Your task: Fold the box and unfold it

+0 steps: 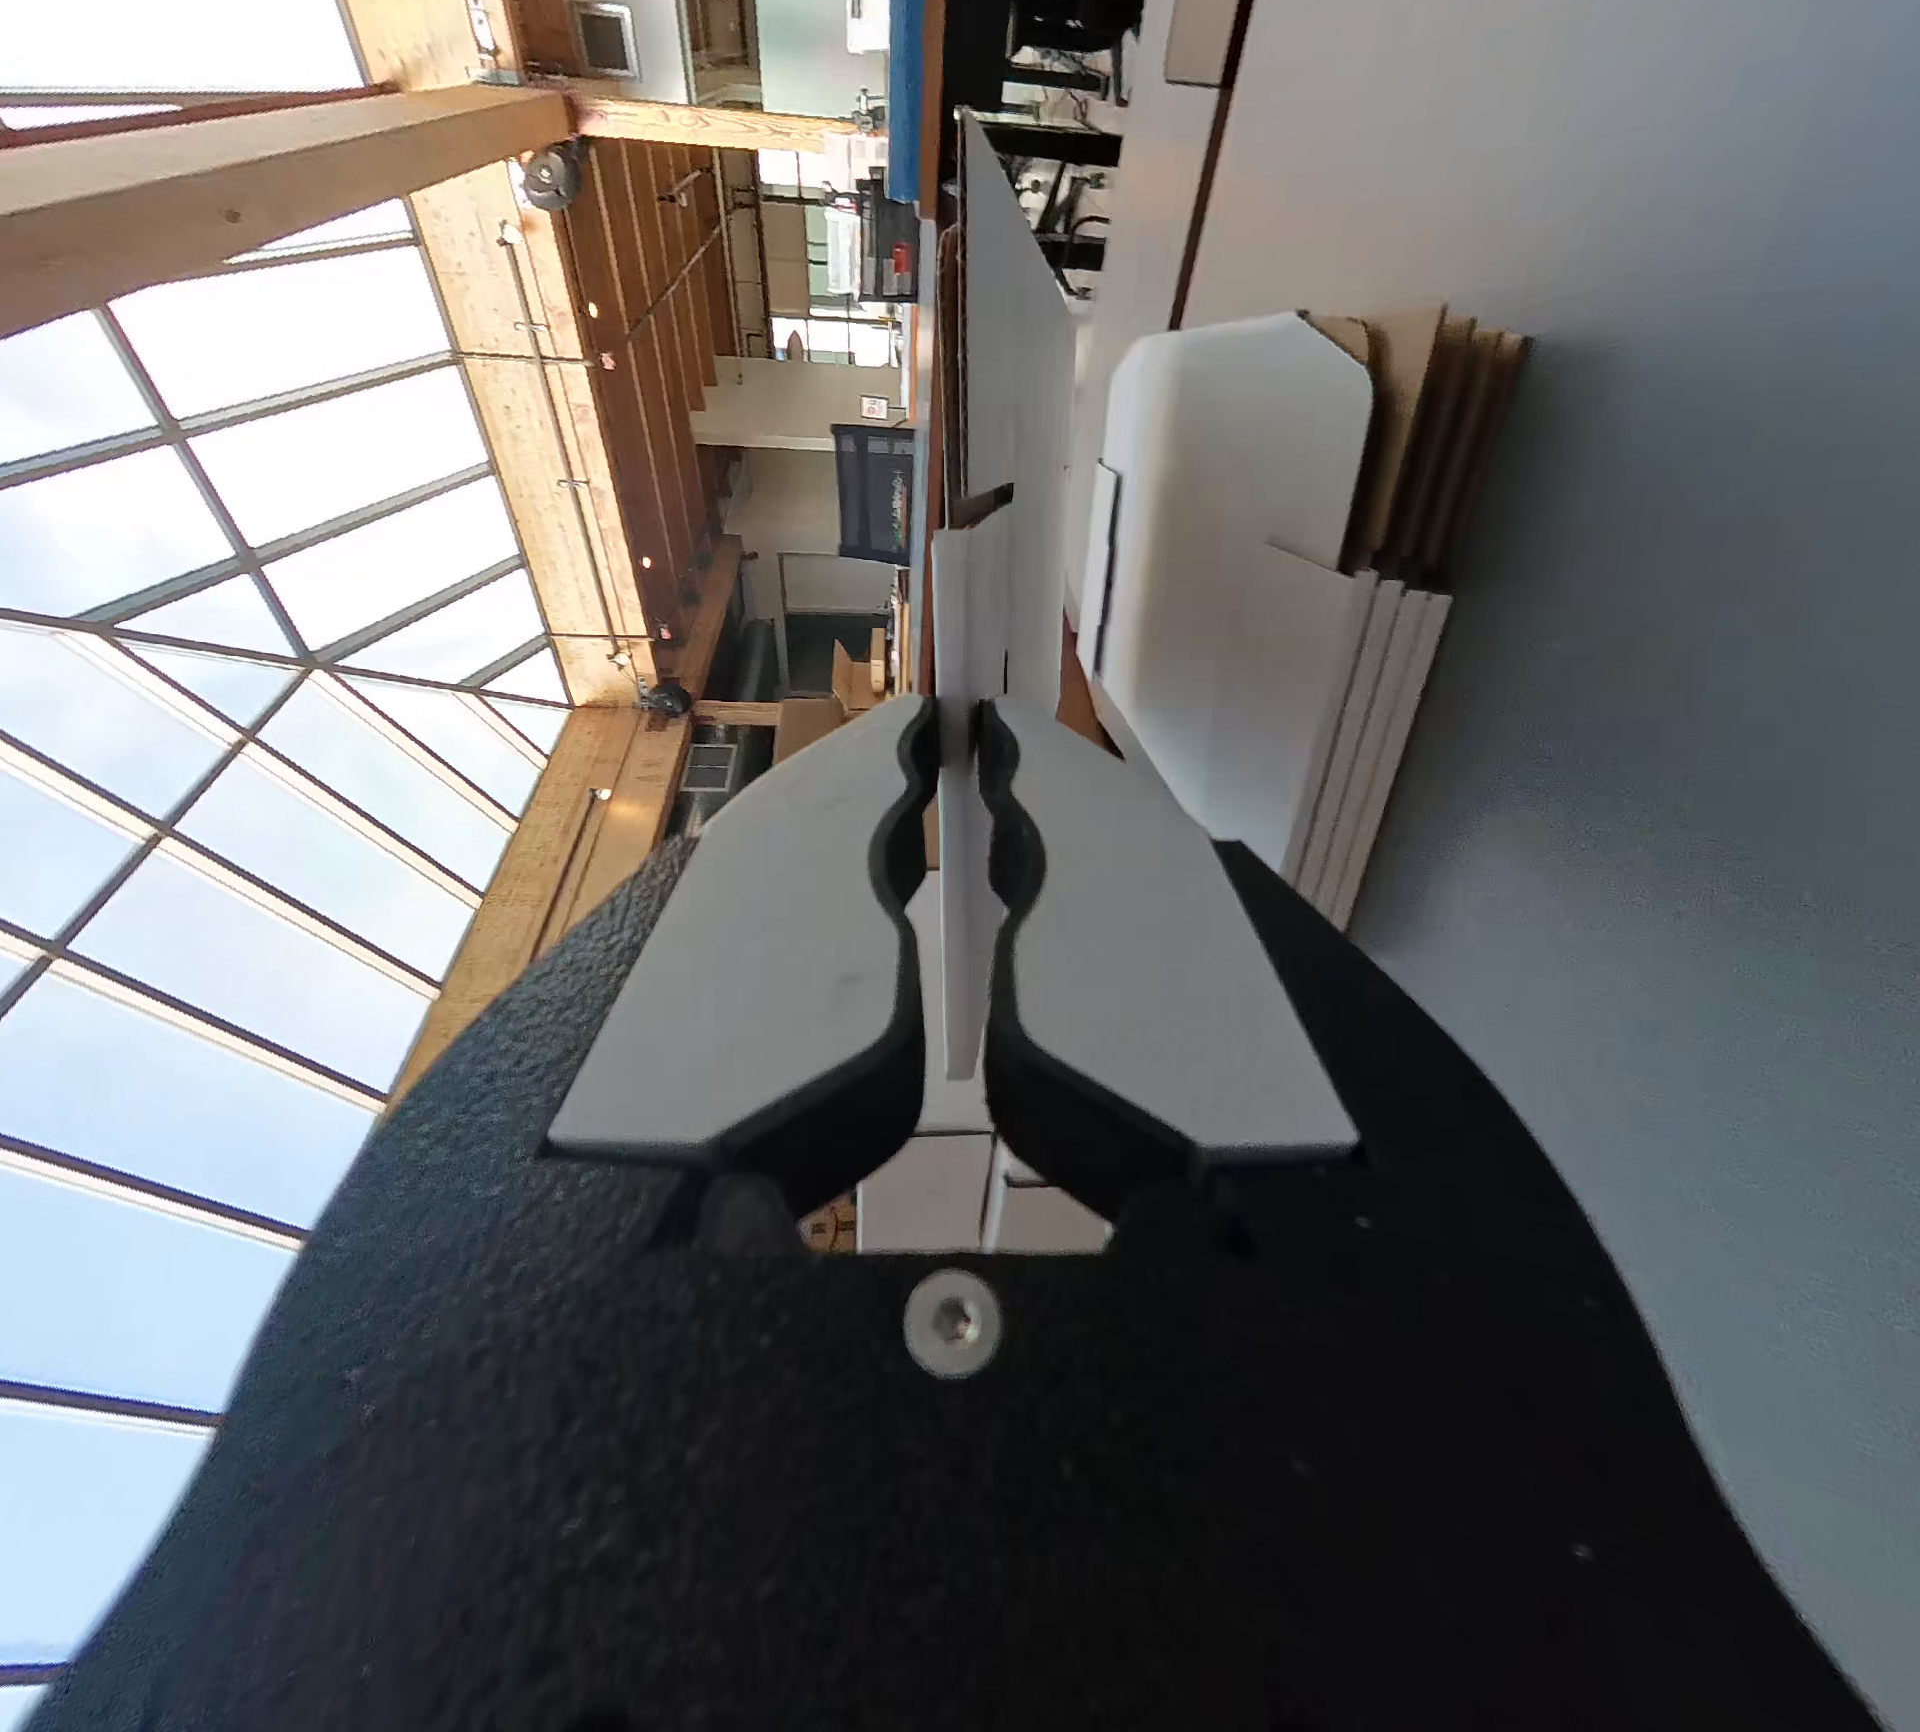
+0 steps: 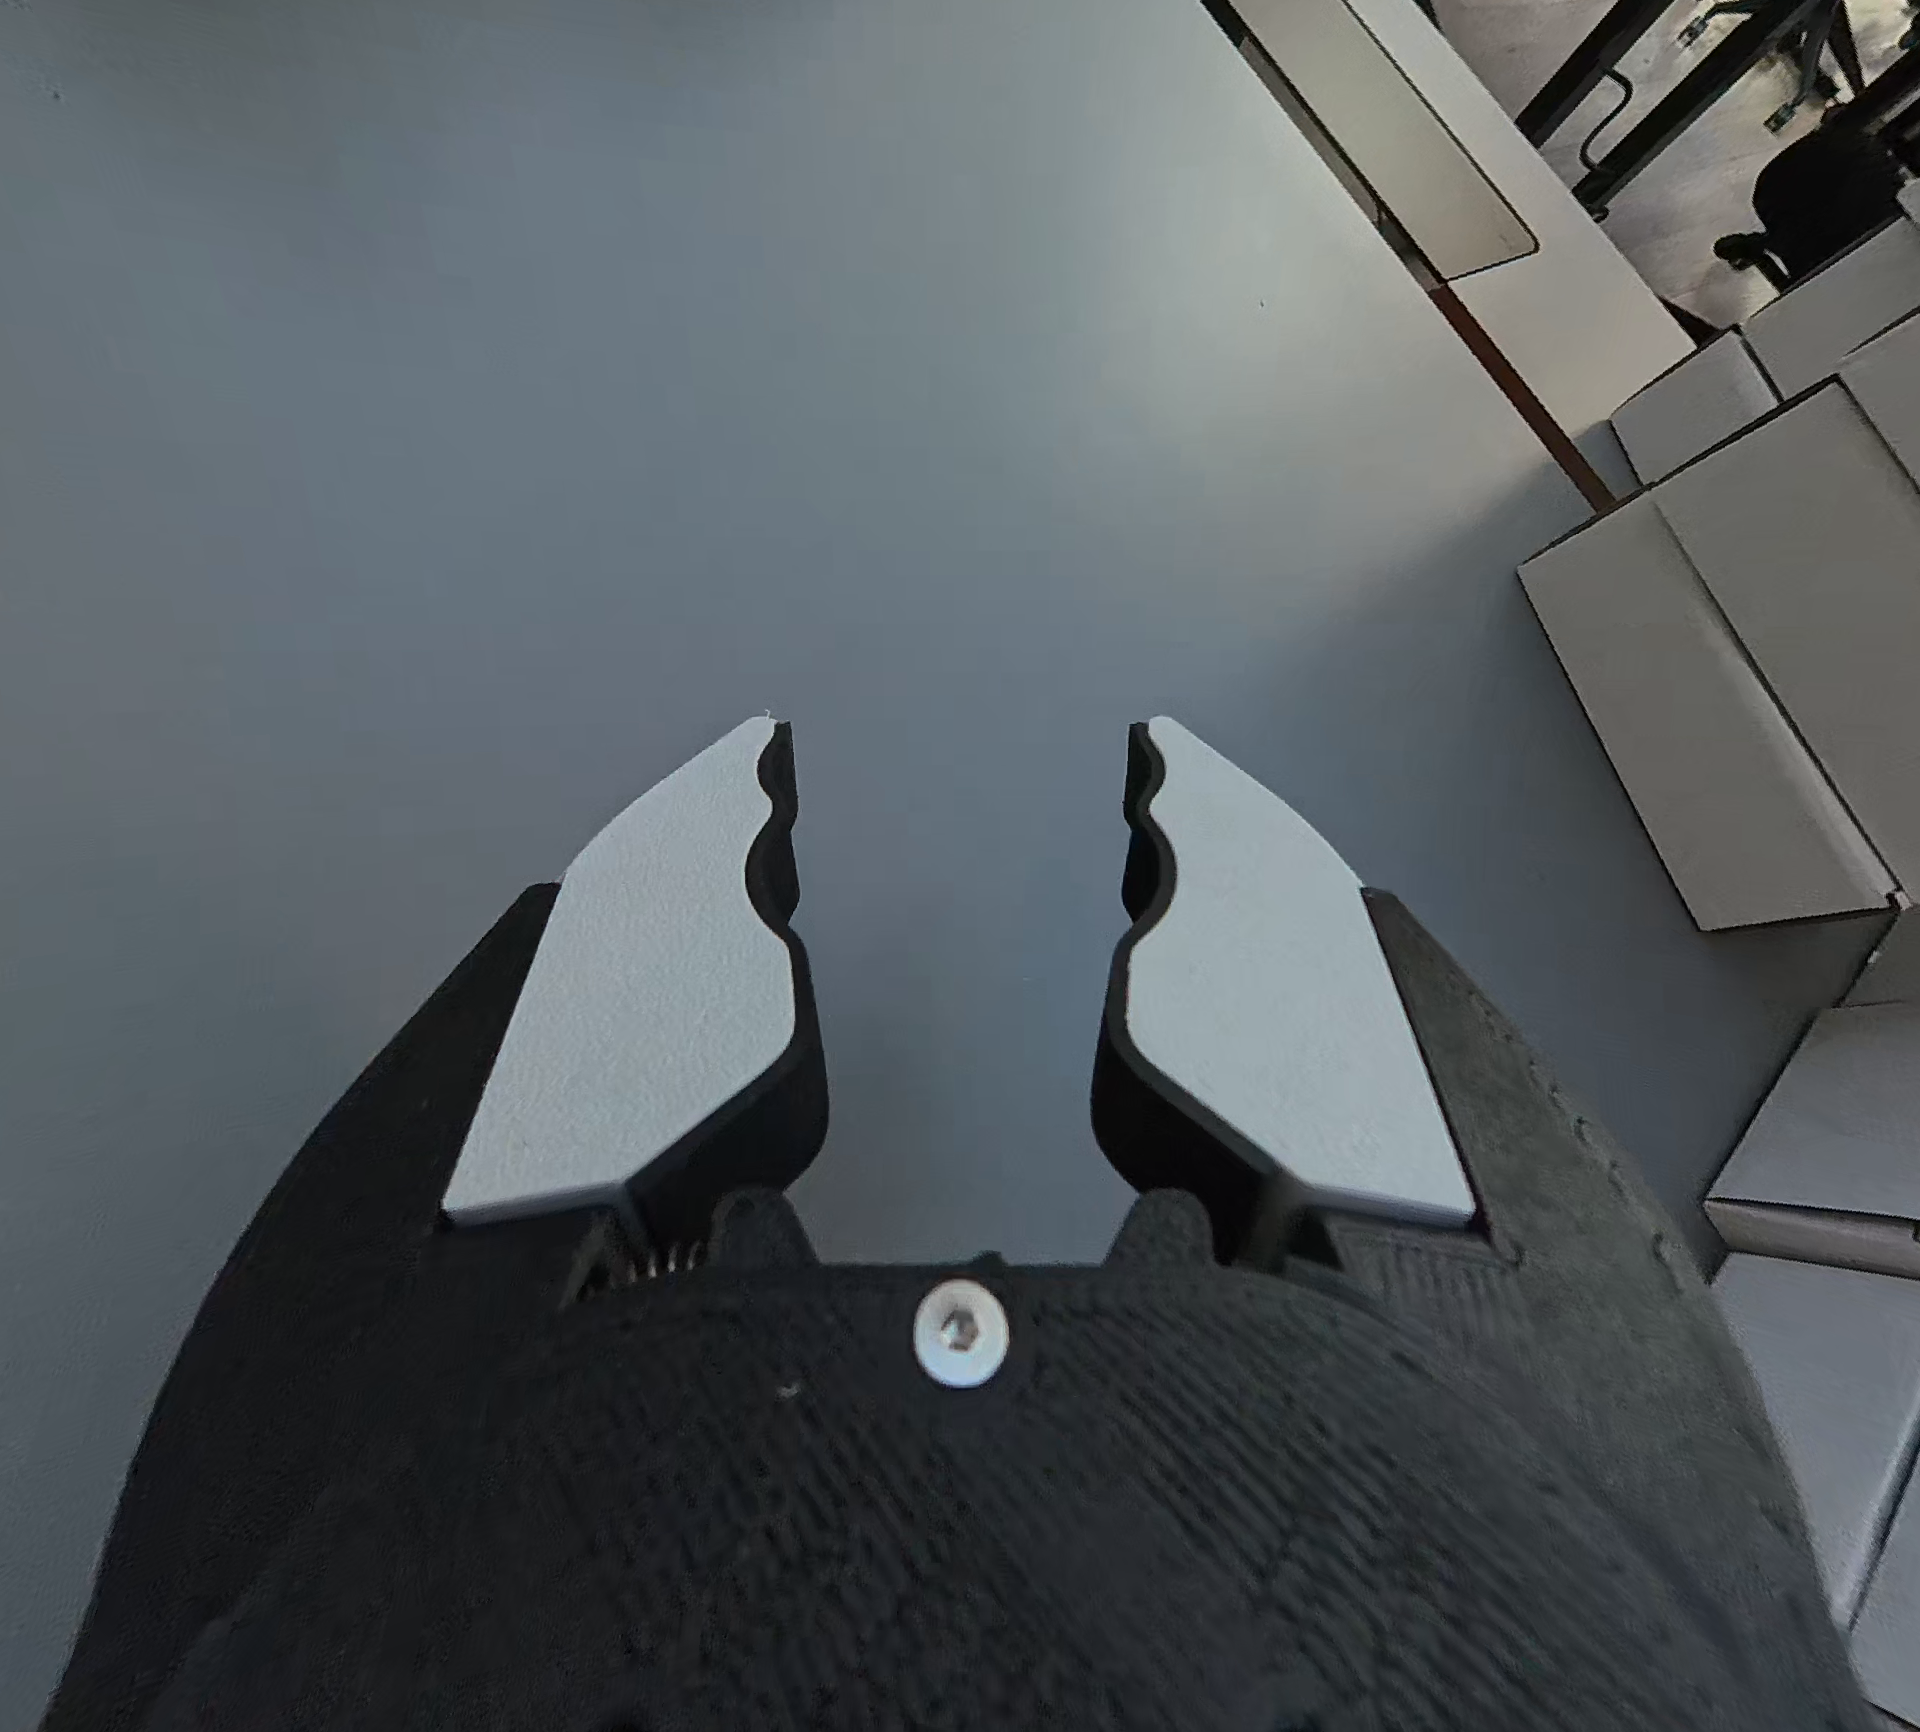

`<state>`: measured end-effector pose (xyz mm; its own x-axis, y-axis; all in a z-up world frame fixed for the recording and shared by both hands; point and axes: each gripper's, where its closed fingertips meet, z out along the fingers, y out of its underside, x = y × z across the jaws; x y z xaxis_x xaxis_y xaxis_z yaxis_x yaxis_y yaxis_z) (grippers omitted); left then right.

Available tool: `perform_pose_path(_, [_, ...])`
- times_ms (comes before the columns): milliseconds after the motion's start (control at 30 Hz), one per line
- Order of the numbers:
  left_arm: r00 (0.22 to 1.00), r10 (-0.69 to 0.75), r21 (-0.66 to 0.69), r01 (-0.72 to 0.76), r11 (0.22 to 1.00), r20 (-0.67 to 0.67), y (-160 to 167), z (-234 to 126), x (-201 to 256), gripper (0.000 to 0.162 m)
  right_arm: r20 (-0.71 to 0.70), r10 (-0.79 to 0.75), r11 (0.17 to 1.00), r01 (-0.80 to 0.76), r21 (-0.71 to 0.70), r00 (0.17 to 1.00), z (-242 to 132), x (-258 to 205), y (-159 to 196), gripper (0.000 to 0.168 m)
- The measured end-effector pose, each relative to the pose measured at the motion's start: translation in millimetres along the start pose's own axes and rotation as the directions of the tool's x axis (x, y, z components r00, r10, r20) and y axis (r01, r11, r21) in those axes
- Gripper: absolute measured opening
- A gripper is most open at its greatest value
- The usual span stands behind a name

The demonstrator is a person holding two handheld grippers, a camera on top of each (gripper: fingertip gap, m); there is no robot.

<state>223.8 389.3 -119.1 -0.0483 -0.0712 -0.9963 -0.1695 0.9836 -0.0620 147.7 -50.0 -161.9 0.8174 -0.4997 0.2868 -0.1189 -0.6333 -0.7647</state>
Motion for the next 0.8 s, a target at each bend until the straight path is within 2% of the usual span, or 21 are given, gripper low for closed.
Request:
perform_pose_path(67, [0.998,0.001,0.048,-0.004,0.999,0.065,-24,-24,-23,0.005,-0.02,0.026,0.999,-0.025,0.048,0.999,-1,3,-11,0.053])
perform_pose_path(133, [0.997,-0.019,0.119,0.01,0.993,0.075,-60,-53,-34,0.005,-0.049,0.031,0.994,-0.025,0.108,0.998,-5,7,-25,0.03])
perform_pose_path(167, [0.998,-0.02,0.152,0.011,0.988,0.058,-80,-68,-34,0.005,-0.06,0.025,0.99,-0.017,0.142,0.998,-8,9,-33,0.017])
perform_pose_path(233, [0.998,-0.061,0.218,0.067,0.974,-0.035,-120,-97,-22,0.005,-0.079,0.024,0.977,-0.007,0.211,0.997,-13,12,-50,0.002])
perform_pose_path(333, [0.991,-0.051,0.316,0.088,0.945,-0.125,-175,-139,5,0.005,-0.104,0.026,0.958,0.005,0.287,0.994,-16,14,-73,0.0])
perform_pose_path(400, [0.987,-0.031,0.363,0.088,0.927,-0.16,-203,-161,23,0.005,-0.075,-0.004,0.958,0.025,0.285,0.997,-9,4,-82,0.0])
perform_pose_path(533, [0.959,-0.026,0.372,0.134,0.919,-0.281,-235,-191,57,0.006,-0.047,-0.135,0.966,0.142,0.218,0.99,23,-20,-89,0.0])
perform_pose_path(633, [0.933,-0.005,0.376,0.15,0.914,-0.359,-249,-208,77,0.007,0.007,-0.215,0.971,0.213,0.108,0.977,59,-36,-75,0.0])
perform_pose_path(700, [0.891,-0.007,0.384,0.203,0.901,-0.454,-257,-221,89,0.011,0.043,-0.25,0.968,0.249,0.032,0.967,84,-43,-60,0.0])
perform_pose_path(767, [0.804,-0.021,0.371,0.297,0.88,-0.594,-265,-237,103,0.015,0.072,-0.269,0.961,0.273,-0.053,0.961,103,-45,-43,0.0])
perform_pose_path(800, [0.747,-0.029,0.357,0.351,0.866,-0.664,-269,-246,109,0.023,0.081,-0.265,0.958,0.271,-0.087,0.961,110,-44,-34,0.0])
